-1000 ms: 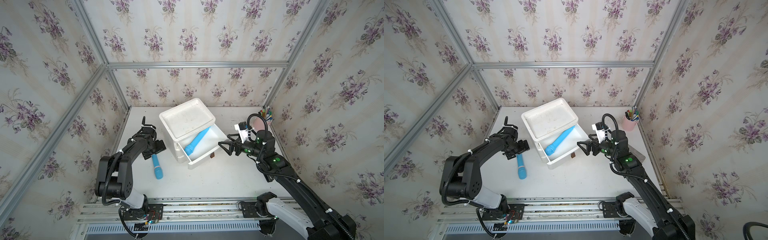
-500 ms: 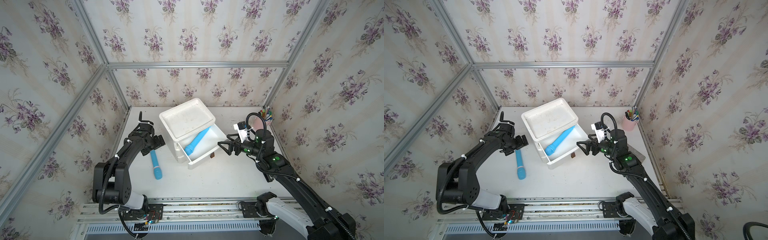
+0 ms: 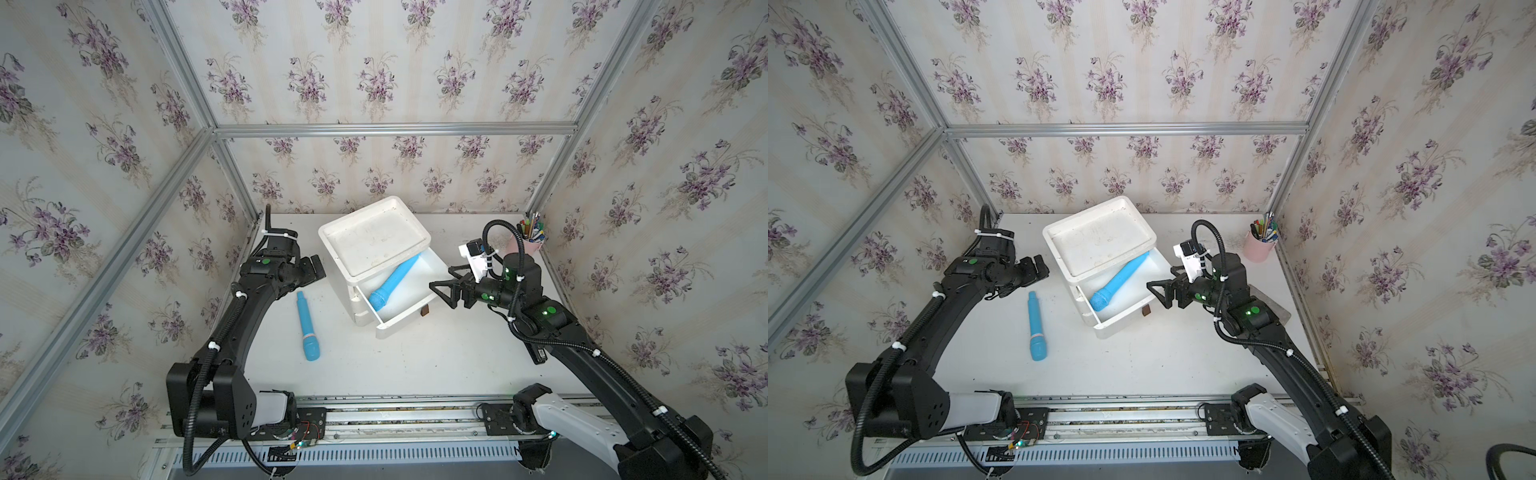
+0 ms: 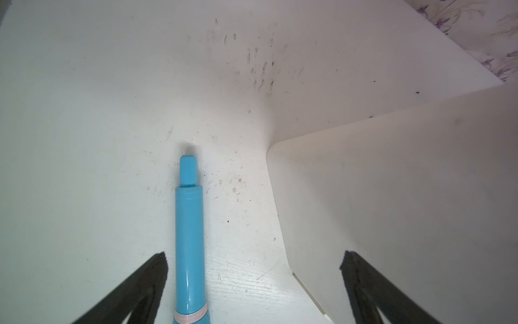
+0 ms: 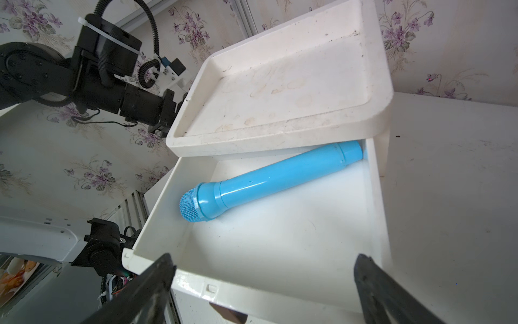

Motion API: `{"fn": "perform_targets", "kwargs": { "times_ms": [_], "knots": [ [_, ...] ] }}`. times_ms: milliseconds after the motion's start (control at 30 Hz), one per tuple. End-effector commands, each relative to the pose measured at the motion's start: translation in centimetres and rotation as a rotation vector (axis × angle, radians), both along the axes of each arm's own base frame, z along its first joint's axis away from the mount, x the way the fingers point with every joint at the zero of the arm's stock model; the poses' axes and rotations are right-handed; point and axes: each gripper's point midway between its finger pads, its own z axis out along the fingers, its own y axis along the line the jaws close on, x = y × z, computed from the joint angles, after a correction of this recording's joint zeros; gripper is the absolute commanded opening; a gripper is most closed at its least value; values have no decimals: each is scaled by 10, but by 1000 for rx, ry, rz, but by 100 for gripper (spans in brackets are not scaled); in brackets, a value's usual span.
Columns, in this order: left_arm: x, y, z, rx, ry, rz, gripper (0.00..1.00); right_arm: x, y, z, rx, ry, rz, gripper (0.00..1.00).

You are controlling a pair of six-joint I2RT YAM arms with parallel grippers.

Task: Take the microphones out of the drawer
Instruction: Place the microphone at the center of the board, then adjust the microphone at the center of the board.

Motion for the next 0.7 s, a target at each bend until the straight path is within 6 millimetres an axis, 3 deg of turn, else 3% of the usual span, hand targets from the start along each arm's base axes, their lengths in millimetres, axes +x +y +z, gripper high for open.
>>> {"fn": "perform_targets", "kwargs": {
  "times_ms": [0, 200, 667],
  "knots": [
    [0, -1, 24, 31, -62, -59, 99, 2, 2, 0, -9, -6, 1, 98],
    [1, -21, 64, -22, -159, -180, 99, 4, 5, 2, -8, -9, 8, 98],
    [-13, -68, 113, -107, -294, -452, 99, 7, 6, -2, -16, 1, -1, 99]
  ]
}}
